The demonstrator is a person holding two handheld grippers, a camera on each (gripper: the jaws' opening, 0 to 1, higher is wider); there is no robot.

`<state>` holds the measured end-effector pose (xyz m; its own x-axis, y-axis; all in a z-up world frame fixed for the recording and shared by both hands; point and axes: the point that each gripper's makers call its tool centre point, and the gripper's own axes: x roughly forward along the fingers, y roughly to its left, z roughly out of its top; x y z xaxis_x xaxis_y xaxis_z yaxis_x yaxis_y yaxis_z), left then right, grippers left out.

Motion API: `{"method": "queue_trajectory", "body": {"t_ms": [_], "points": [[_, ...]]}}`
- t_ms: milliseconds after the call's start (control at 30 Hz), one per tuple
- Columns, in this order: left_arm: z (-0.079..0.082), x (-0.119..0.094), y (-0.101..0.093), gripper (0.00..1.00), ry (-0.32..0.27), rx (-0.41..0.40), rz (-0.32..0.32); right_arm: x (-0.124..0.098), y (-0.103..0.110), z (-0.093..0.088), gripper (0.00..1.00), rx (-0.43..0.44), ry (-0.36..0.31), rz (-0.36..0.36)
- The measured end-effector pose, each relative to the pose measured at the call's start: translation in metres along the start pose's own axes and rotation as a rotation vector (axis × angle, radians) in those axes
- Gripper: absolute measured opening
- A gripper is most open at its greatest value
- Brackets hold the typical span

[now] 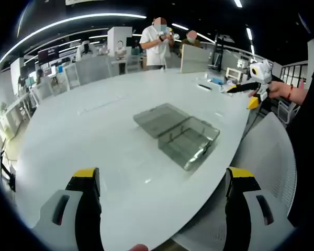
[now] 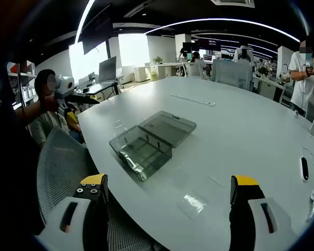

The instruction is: Insert the divider into the dual guide fixture by aligning both edges with the guide slots and pushing it downward to the bottom, including one-sided entry, uneven engagement, binding, and posture correction.

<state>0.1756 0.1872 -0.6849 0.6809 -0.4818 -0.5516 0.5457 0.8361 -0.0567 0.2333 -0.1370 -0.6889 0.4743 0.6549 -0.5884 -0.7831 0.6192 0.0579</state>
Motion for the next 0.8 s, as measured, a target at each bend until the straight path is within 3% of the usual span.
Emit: {"method": "queue_trajectory", "body": {"t_ms": [800], "points": [[-0.0005,0.0046,-0.0058,0.99,0.002,0.007,-0.020,-0.0030,0.0047,-0.0024,0.95,0.005,-0.001,-0.014]]}}
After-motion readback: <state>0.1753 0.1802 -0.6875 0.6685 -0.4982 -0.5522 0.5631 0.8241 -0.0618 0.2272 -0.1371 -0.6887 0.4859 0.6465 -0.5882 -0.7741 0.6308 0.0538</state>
